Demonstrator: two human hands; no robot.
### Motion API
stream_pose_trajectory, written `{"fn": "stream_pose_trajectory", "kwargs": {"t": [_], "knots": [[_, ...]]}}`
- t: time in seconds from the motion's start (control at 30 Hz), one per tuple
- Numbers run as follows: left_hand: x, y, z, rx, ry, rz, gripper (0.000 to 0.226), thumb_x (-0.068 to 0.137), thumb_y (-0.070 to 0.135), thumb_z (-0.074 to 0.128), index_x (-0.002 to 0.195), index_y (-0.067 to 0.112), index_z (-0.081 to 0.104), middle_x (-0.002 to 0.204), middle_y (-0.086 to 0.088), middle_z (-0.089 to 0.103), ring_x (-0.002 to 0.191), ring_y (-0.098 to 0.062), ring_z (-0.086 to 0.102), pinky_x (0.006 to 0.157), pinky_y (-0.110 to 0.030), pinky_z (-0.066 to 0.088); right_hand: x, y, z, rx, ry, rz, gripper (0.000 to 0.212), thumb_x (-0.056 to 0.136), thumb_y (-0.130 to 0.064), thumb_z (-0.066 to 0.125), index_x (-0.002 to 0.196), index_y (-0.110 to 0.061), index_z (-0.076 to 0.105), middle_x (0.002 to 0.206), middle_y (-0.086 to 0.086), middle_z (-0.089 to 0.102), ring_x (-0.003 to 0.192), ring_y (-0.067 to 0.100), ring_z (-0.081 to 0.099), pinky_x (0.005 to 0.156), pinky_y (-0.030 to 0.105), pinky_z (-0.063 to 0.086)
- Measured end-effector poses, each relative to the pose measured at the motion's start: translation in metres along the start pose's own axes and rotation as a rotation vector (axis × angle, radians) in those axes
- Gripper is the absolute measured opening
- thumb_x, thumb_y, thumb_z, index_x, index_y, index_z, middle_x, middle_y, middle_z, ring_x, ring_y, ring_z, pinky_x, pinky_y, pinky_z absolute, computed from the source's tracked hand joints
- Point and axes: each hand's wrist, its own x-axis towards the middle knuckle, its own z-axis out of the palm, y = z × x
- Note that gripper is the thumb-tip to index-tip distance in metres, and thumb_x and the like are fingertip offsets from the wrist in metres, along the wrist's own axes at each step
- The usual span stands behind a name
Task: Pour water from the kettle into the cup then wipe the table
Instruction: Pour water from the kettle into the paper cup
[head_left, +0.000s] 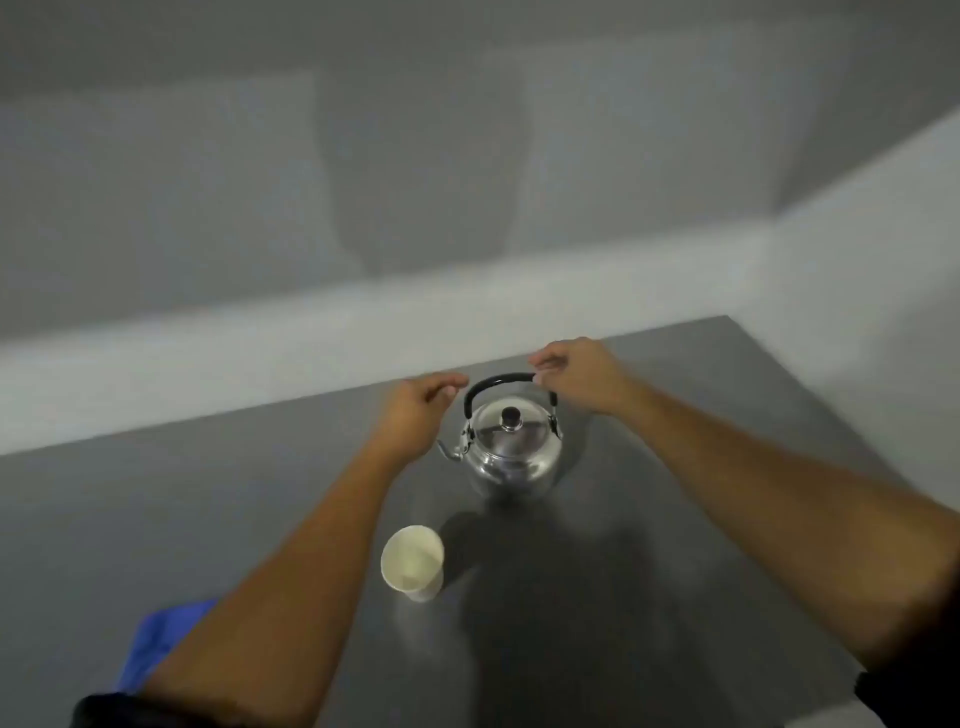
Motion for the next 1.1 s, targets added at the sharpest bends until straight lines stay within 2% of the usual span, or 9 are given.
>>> {"fn": "stream_pose_trajectory", "kwargs": {"t": [0.1,0.23,0.43,0.5,0.63,0.73,0.87,1.03,1.1], "knots": [[0.009,-0.007,0.010,0.037,0.002,-0.055,0.029,0.102,0.013,0.058,0.129,0.016,0.068,0.124,0.001,0.072,0.120,-0.015,0.064,0.110,-0.033,0.044,0.007,0.005,0.004,-0.041,-0.068,0.008,0.033,0.087,-0.019,0.077,0.120,-0.016,0.074,0.110,-0.002,0.074,0.096,0.011,0.067,0.094,0.024,0.048],[0.012,-0.011,0.024,-0.002,0.045,-0.108,0.034,0.092,0.011,0.070,0.125,0.017,0.072,0.115,-0.002,0.077,0.109,-0.020,0.071,0.106,-0.039,0.051,0.011,0.009,0.014,-0.035,-0.064,-0.035,0.029,0.087,-0.021,0.078,0.116,-0.020,0.075,0.106,-0.003,0.075,0.096,0.012,0.067,0.091,0.026,0.047],[0.011,-0.017,0.031,-0.024,0.129,-0.068,0.024,0.082,0.013,0.079,0.099,0.031,0.079,0.089,0.011,0.078,0.090,-0.004,0.072,0.086,-0.022,0.054,0.015,0.004,0.025,-0.007,-0.106,-0.108,0.020,0.087,-0.030,0.078,0.107,-0.029,0.078,0.097,-0.012,0.077,0.093,0.008,0.071,0.087,0.026,0.052],[0.009,-0.018,0.031,-0.015,0.141,-0.056,0.023,0.082,0.013,0.079,0.098,0.029,0.080,0.089,0.009,0.079,0.088,-0.005,0.073,0.084,-0.020,0.053,0.014,0.003,0.028,0.021,-0.110,-0.113,0.016,0.087,-0.032,0.077,0.103,-0.031,0.078,0.093,-0.014,0.078,0.091,0.005,0.071,0.084,0.026,0.054],[0.005,-0.022,0.031,-0.048,0.144,-0.062,0.034,0.082,0.009,0.080,0.082,0.042,0.075,0.082,0.018,0.079,0.082,0.002,0.074,0.073,-0.008,0.051,0.009,0.002,0.034,0.033,-0.116,-0.131,0.016,0.086,-0.035,0.077,0.102,-0.036,0.079,0.087,-0.017,0.077,0.078,-0.004,0.067,0.072,0.021,0.049],[0.002,-0.024,0.031,-0.068,0.145,-0.070,0.040,0.082,0.005,0.080,0.079,0.045,0.075,0.080,0.020,0.078,0.080,0.003,0.074,0.072,-0.008,0.050,0.003,0.002,0.035,0.030,-0.115,-0.154,0.016,0.085,-0.036,0.078,0.101,-0.036,0.079,0.087,-0.012,0.077,0.079,0.006,0.068,0.071,0.026,0.050],[-0.003,-0.021,0.029,-0.056,0.109,-0.033,0.033,0.083,0.003,0.079,0.092,0.035,0.077,0.090,0.009,0.080,0.090,-0.005,0.076,0.088,-0.021,0.056,-0.008,-0.003,0.035,0.034,-0.099,-0.174,0.009,0.087,-0.035,0.076,0.095,-0.038,0.077,0.087,-0.008,0.076,0.080,0.010,0.066,0.074,0.029,0.050],[-0.024,-0.013,0.008,-0.113,0.051,0.036,0.032,0.089,0.010,0.078,0.119,0.019,0.075,0.110,0.007,0.078,0.103,0.002,0.072,0.087,-0.008,0.051,-0.025,-0.021,0.023,0.004,-0.027,-0.220,0.006,0.089,-0.039,0.071,0.093,-0.038,0.076,0.078,-0.012,0.075,0.072,0.006,0.064,0.068,0.026,0.047],[-0.042,-0.016,-0.007,-0.152,0.046,0.053,0.031,0.092,0.015,0.075,0.123,0.016,0.073,0.120,0.008,0.075,0.115,-0.001,0.068,0.094,-0.011,0.050,-0.033,-0.028,0.014,0.005,-0.006,-0.231,0.007,0.089,-0.039,0.070,0.092,-0.037,0.077,0.077,-0.015,0.075,0.070,0.001,0.063,0.065,0.019,0.044]]}}
